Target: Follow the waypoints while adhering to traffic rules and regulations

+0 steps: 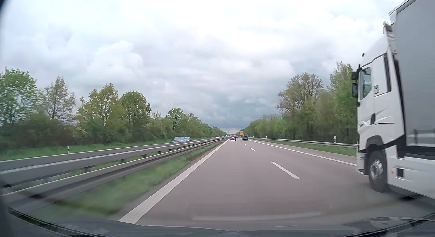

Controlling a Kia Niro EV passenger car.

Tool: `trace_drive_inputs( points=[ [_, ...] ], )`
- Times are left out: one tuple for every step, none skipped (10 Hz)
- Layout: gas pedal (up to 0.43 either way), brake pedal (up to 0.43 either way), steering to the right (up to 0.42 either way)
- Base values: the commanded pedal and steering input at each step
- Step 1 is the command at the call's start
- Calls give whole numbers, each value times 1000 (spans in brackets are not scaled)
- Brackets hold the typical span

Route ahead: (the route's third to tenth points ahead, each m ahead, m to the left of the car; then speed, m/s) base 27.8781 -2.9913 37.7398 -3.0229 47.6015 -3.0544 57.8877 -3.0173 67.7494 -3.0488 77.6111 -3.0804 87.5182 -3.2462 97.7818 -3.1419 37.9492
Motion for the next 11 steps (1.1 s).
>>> trace_drive_inputs(
  points=[
    [339, 12, 0],
    [339, 12, 0],
    [339, 12, 0],
    [339, 12, 1],
    [339, 6, 0],
    [339, 12, 0],
    [339, 12, 1],
    [339, 12, 1],
    [339, 12, 2],
    [339, 12, 2],
    [339, 12, 1]
  ],
)
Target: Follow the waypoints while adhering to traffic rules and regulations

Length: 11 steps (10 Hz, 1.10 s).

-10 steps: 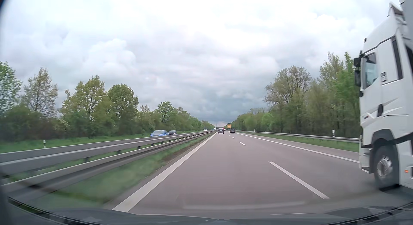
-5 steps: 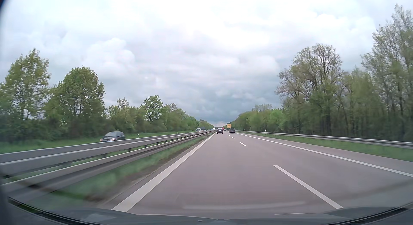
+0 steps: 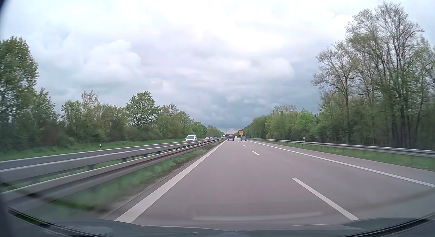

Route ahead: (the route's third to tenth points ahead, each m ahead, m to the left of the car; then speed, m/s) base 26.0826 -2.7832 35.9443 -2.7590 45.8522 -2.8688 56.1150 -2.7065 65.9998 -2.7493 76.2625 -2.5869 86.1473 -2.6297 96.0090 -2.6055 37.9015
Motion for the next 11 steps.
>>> trace_drive_inputs(
  points=[
    [339, 12, 1],
    [339, 12, 2],
    [339, 12, 2],
    [339, 12, 2],
    [339, 12, 3],
    [350, 12, 2],
    [370, 12, 2],
    [390, 12, 3],
    [398, 12, 3],
    [409, 12, 3],
    [409, 12, 3]
  ],
)
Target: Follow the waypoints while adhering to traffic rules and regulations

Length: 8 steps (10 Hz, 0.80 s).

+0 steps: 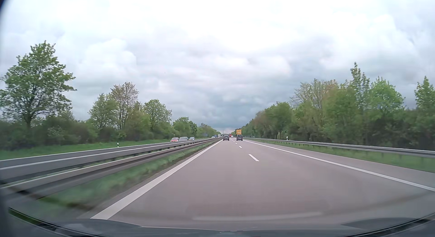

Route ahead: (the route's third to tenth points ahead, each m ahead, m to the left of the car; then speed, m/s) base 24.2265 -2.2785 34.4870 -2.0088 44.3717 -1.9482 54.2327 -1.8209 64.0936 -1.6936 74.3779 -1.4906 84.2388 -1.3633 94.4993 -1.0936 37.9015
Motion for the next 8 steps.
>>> trace_drive_inputs(
  points=[
    [421, 12, 3],
    [429, 12, 3],
    [429, 12, 3],
    [441, 12, 3],
    [441, 12, 3],
    [441, 12, 3],
    [441, 12, 3],
    [441, 12, 3]
  ],
)
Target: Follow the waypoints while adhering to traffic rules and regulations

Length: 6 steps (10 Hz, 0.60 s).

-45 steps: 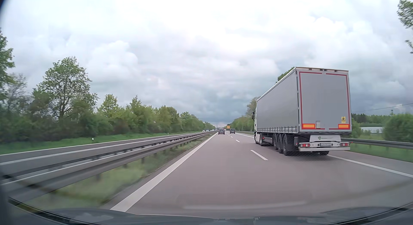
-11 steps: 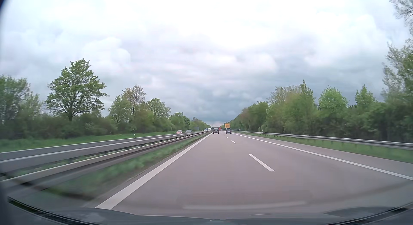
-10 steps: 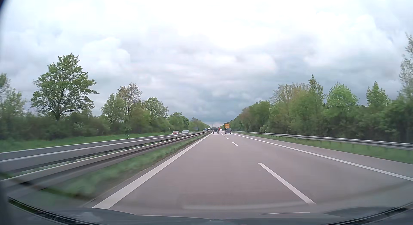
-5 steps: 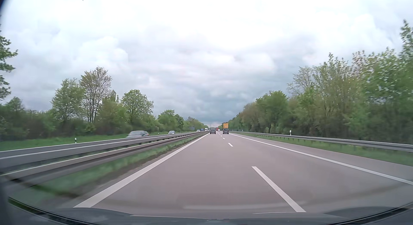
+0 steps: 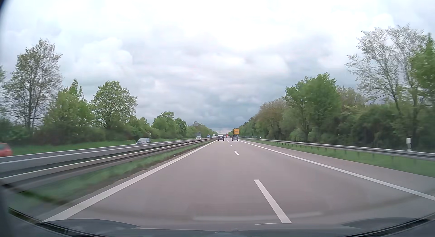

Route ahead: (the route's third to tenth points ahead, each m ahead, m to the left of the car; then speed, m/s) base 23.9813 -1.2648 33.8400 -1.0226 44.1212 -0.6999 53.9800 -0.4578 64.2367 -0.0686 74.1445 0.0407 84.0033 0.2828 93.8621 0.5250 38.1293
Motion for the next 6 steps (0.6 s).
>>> trace_drive_inputs(
  points=[
    [441, 12, 3],
    [441, 12, 2],
    [441, 12, 2],
    [441, 12, 2],
    [441, 12, 1],
    [441, 12, 0]
  ],
)
